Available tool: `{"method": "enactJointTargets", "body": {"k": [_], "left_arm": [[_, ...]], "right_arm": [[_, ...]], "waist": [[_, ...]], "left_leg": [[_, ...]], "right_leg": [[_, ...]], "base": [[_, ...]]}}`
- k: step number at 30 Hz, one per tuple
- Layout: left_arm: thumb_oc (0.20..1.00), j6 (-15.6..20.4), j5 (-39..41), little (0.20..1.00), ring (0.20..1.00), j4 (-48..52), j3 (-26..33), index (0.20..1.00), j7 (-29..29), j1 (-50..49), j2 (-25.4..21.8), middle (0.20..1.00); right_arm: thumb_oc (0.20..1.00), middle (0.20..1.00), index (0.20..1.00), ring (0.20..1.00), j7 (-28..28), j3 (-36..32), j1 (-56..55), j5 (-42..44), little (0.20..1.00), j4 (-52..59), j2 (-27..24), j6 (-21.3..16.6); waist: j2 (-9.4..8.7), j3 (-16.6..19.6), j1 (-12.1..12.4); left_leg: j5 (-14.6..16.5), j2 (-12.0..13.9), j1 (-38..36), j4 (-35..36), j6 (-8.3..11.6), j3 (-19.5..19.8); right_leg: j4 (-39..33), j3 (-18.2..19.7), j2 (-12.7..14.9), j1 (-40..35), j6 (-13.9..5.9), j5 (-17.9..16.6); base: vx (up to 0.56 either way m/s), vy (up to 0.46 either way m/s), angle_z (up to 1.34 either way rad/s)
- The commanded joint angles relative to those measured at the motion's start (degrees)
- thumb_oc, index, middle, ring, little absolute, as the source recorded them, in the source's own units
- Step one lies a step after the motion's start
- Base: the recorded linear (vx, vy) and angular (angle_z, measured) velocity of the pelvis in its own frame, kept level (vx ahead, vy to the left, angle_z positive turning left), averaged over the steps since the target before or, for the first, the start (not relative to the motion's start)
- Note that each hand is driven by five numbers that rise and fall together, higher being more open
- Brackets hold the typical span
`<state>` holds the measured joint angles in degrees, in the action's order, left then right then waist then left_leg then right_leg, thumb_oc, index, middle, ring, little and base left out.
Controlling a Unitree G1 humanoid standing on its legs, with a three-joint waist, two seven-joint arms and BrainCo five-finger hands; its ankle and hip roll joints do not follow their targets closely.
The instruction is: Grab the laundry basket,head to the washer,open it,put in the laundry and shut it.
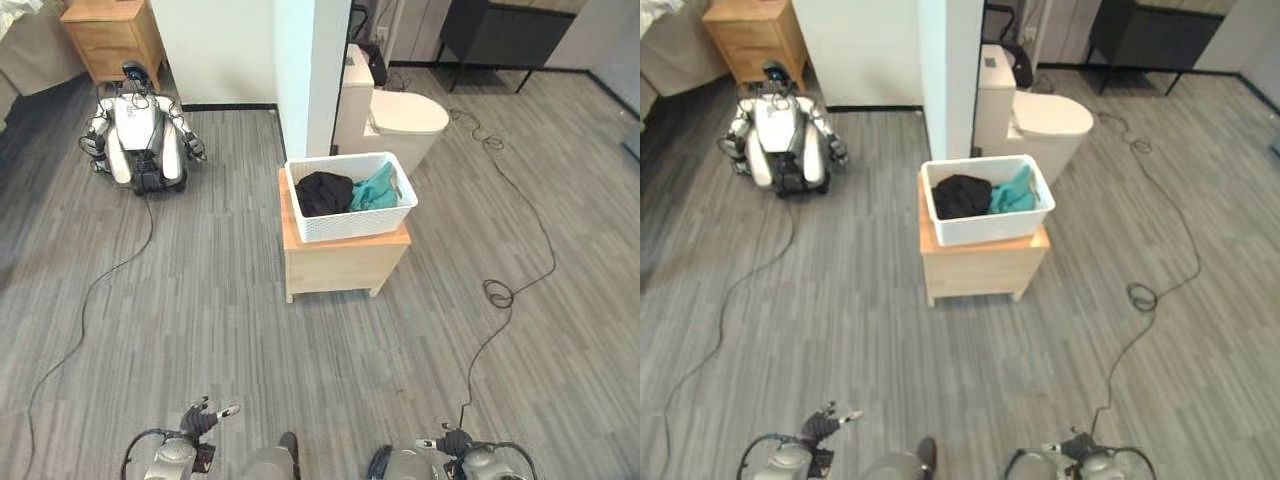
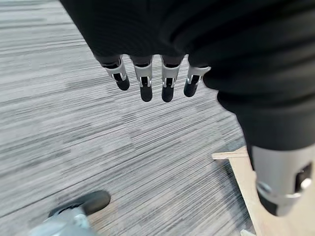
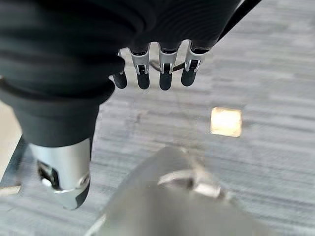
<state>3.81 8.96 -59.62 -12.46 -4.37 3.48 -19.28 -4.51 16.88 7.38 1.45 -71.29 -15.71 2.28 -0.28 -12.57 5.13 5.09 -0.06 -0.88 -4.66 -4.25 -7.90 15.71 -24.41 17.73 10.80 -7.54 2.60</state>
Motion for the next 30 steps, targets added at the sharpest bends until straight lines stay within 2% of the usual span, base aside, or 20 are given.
{"method": "enactJointTargets", "body": {"k": [1, 2, 3, 7, 10, 12, 13, 14, 15, 17, 18, 19, 20, 22, 23, 26, 27, 28, 29, 30], "left_arm": [[1.000, 1.7, -0.6, 1.000, 1.000, 1.3, -0.5, 1.000, -0.4, 0.6, -0.4, 1.000], [1.000, 2.1, -1.4, 1.000, 1.000, 1.7, -1.1, 1.000, -0.3, 1.5, -0.2, 1.000], [1.000, 2.3, -1.6, 1.000, 1.000, 2.0, -1.2, 1.000, -0.2, 1.7, -0.1, 1.000], [1.000, 2.5, -0.6, 1.000, 1.000, 3.8, -0.6, 1.000, 0.2, 0.8, 0.5, 1.000], [1.000, 2.6, -0.1, 1.000, 1.000, 3.6, 0.0, 1.000, 0.3, 0.2, 1.0, 1.000], [1.000, 2.9, 2.8, 1.000, 1.000, 1.9, 1.7, 1.000, -0.3, -0.4, 2.3, 1.000], [1.000, 3.0, 4.2, 1.000, 1.000, 1.5, 2.5, 1.000, -0.7, -0.8, 2.7, 1.000], [1.000, 3.0, 4.2, 1.000, 1.000, 1.5, 2.6, 1.000, -0.7, -0.8, 2.7, 1.000], [1.000, 3.2, 6.4, 1.000, 1.000, 1.6, 3.8, 1.000, -0.7, -1.5, 3.2, 1.000], [1.000, 2.9, 8.0, 1.000, 1.000, 2.7, 4.4, 1.000, -1.1, -1.9, 2.8, 1.000], [1.000, 2.9, 8.0, 1.000, 1.000, 2.7, 4.5, 1.000, -1.1, -1.9, 2.8, 1.000], [1.000, 3.4, 9.9, 1.000, 1.000, 5.2, 5.5, 1.000, -1.7, -2.1, 2.3, 1.000], [1.000, 3.4, 9.9, 1.000, 1.000, 5.2, 5.5, 1.000, -1.7, -2.1, 2.3, 1.000], [1.000, 3.7, 10.2, 1.000, 1.000, 6.5, 5.4, 1.000, -1.6, -2.5, 2.3, 1.000], [1.000, 3.6, 9.8, 1.000, 1.000, 8.7, 5.4, 1.000, -1.3, -3.5, 2.0, 1.000], [1.000, 3.9, 9.5, 1.000, 1.000, 10.7, 5.4, 1.000, -1.5, -4.5, 1.7, 1.000], [1.000, 3.9, 9.5, 1.000, 1.000, 10.7, 5.4, 1.000, -1.5, -4.5, 1.7, 1.000], [1.000, 4.0, 9.6, 1.000, 1.000, 11.2, 5.5, 1.000, -1.8, -4.8, 1.7, 1.000], [1.000, 4.2, 9.6, 1.000, 1.000, 12.2, 5.7, 1.000, -2.3, -5.3, 1.6, 1.000], [1.000, 4.2, 9.6, 1.000, 1.000, 12.2, 5.7, 1.000, -2.3, -5.3, 1.6, 1.000]], "right_arm": [[1.000, 1.000, 1.000, 1.000, -0.5, -1.8, -0.2, 0.6, 1.000, -0.4, -1.6, 0.4], [1.000, 1.000, 1.000, 1.000, -0.3, -2.8, -0.8, 0.8, 1.000, -1.0, -1.5, 0.6], [1.000, 1.000, 1.000, 1.000, 0.1, -3.4, -1.4, 0.9, 1.000, -1.4, -1.4, 0.7], [1.000, 1.000, 1.000, 1.000, 0.8, -5.2, -3.4, 1.2, 1.000, -2.5, -1.6, 0.8], [1.000, 1.000, 1.000, 1.000, 1.0, -6.0, -5.1, 1.7, 1.000, -2.7, -1.5, 0.5], [1.000, 1.000, 1.000, 1.000, 1.3, -6.5, -7.2, 2.7, 1.000, -4.0, -1.3, 0.2], [1.000, 1.000, 1.000, 1.000, 1.2, -6.6, -7.5, 3.4, 1.000, -4.4, -1.2, -0.1], [1.000, 1.000, 1.000, 1.000, 1.2, -6.6, -7.5, 3.4, 1.000, -4.4, -1.2, -0.1], [1.000, 1.000, 1.000, 1.000, 0.9, -6.3, -7.3, 4.3, 1.000, -4.3, -1.3, -0.8], [1.000, 1.000, 1.000, 1.000, 0.0, -6.1, -7.1, 5.3, 1.000, -2.4, -2.0, -1.3], [1.000, 1.000, 1.000, 1.000, -0.1, -6.1, -7.1, 5.3, 1.000, -2.4, -1.9, -1.3], [1.000, 1.000, 1.000, 1.000, -1.2, -6.2, -6.4, 7.8, 1.000, 3.7, -3.6, -2.5], [1.000, 1.000, 1.000, 1.000, -1.2, -6.2, -6.5, 7.8, 1.000, 3.8, -3.6, -2.4], [1.000, 1.000, 1.000, 1.000, -1.5, -6.3, -6.2, 8.3, 1.000, 7.2, -4.6, -2.7], [1.000, 1.000, 1.000, 1.000, -1.5, -6.6, -6.8, 7.5, 1.000, 13.1, -6.5, -3.1], [1.000, 1.000, 1.000, 1.000, -1.7, -7.8, -7.0, 6.4, 1.000, 21.8, -9.9, -3.6], [1.000, 1.000, 1.000, 1.000, -1.7, -7.8, -7.0, 6.4, 1.000, 21.8, -9.9, -3.6], [1.000, 1.000, 1.000, 1.000, -1.9, -7.9, -6.8, 6.3, 1.000, 24.0, -10.5, -3.7], [1.000, 1.000, 1.000, 1.000, -2.7, -7.8, -5.7, 5.8, 1.000, 27.1, -11.5, -4.2], [1.000, 1.000, 1.000, 1.000, -2.7, -7.8, -5.7, 5.8, 1.000, 27.1, -11.5, -4.2]], "waist": [[-1.60, -2.6, -1.5], [-2.03, -2.5, -3.0], [-2.04, -2.6, -3.6], [-2.18, -2.3, -4.5], [-3.27, -1.3, -5.2], [-3.41, 0.6, -6.4], [-3.05, 1.1, -6.3], [-2.91, 1.2, -6.4], [-2.94, 1.4, -5.6], [-3.64, 0.1, -4.7], [-3.92, 0.3, -5.0], [-5.50, -2.1, -3.8], [-5.40, -2.1, -3.8], [-5.50, -2.6, -3.3], [-5.18, -2.8, -2.8], [-5.34, -2.8, -2.0], [-5.35, -2.8, -2.0], [-5.05, -2.7, -1.5], [-4.24, -2.4, -0.4], [-4.25, -2.3, -0.4]], "left_leg": [[2.5, 0.6, 2.7, -3.3, 3.15, 3.1], [3.8, 0.0, 1.2, -3.1, 3.79, 4.7], [4.8, 0.1, 0.0, -3.2, 4.06, 5.5], [8.0, 0.3, -4.5, -3.4, 4.63, 6.8], [9.9, 0.1, -7.7, -2.9, 4.87, 8.0], [10.6, 3.4, -11.9, -2.5, 5.83, 9.9], [8.8, 5.0, -12.0, -4.1, 6.57, 10.4], [8.8, 5.2, -12.0, -4.1, 6.66, 10.5], [2.9, 7.5, -8.6, -12.2, 7.38, 10.8], [-4.0, 9.1, -0.6, -27.6, 7.60, 11.9], [-4.3, 8.8, -0.2, -27.5, 7.55, 12.2], [-7.6, 10.7, 7.1, -37.2, 6.66, 9.6], [-7.5, 10.8, 7.2, -37.4, 6.67, 9.6], [-6.5, 11.3, 9.2, -36.1, 6.76, 7.8], [-4.6, 11.9, 9.9, -31.0, 6.96, 5.3], [-2.3, 11.4, 11.1, -18.0, 7.65, 2.8], [-2.3, 11.4, 11.1, -18.0, 7.65, 2.8], [-3.3, 11.3, 11.9, -14.0, 8.12, 3.4], [-7.5, 10.4, 12.0, -5.7, 9.37, 6.0], [-7.5, 10.4, 12.0, -5.6, 9.37, 6.0]], "right_leg": [[-9.1, 3.3, -0.6, -4.1, -1.19, -4.8], [-14.1, 7.8, 0.9, -1.6, -2.86, -8.4], [-16.1, 9.3, 1.6, -0.6, -3.58, -9.8], [-17.3, 8.3, 2.9, 0.5, -4.71, -11.8], [-15.6, 10.4, 1.9, -0.5, -4.55, -11.7], [-10.7, 12.7, -1.9, 0.3, -3.10, -10.1], [-9.4, 12.6, -3.9, 0.1, -1.91, -8.8], [-9.3, 12.5, -4.0, 0.2, -1.83, -8.7], [-9.7, 11.5, -6.7, -1.9, 0.35, -6.6], [-10.7, 11.1, -9.3, -4.9, 3.38, -4.7], [-10.8, 10.9, -8.9, -4.6, 3.35, -4.8], [-11.8, 10.1, -10.7, -7.8, 6.05, -2.3], [-11.8, 10.0, -10.8, -7.8, 6.06, -2.3], [-12.2, 9.7, -11.2, -9.0, 6.09, -1.5], [-12.6, 9.3, -11.8, -10.7, 6.00, -0.3], [-13.1, 8.2, -11.0, -12.4, 4.78, 1.1], [-13.1, 8.3, -11.0, -12.5, 4.78, 1.1], [-13.3, 8.2, -11.2, -13.2, 4.56, 1.6], [-13.8, 7.9, -11.9, -14.9, 4.12, 2.5], [-13.8, 7.9, -11.9, -14.9, 4.12, 2.5]], "base": [[0.37, -0.171, 0.33], [0.39, -0.184, 0.46], [0.50, -0.233, 0.59], [0.33, -0.172, 0.36], [0.37, -0.191, 0.33], [0.58, -0.372, 0.40], [0.27, -0.217, -0.13], [0.29, -0.343, -0.27], [0.23, -0.381, -0.22], [0.18, -0.391, -0.23], [0.13, -0.436, -0.21], [0.09, -0.308, -0.31], [0.09, -0.307, -0.14], [0.13, -0.065, 0.06], [0.27, -0.067, 0.13], [0.21, 0.037, 0.05], [0.15, 0.068, 0.10], [0.27, 0.128, 0.04], [0.27, 0.128, 0.03], [0.38, 0.181, 0.04]]}}
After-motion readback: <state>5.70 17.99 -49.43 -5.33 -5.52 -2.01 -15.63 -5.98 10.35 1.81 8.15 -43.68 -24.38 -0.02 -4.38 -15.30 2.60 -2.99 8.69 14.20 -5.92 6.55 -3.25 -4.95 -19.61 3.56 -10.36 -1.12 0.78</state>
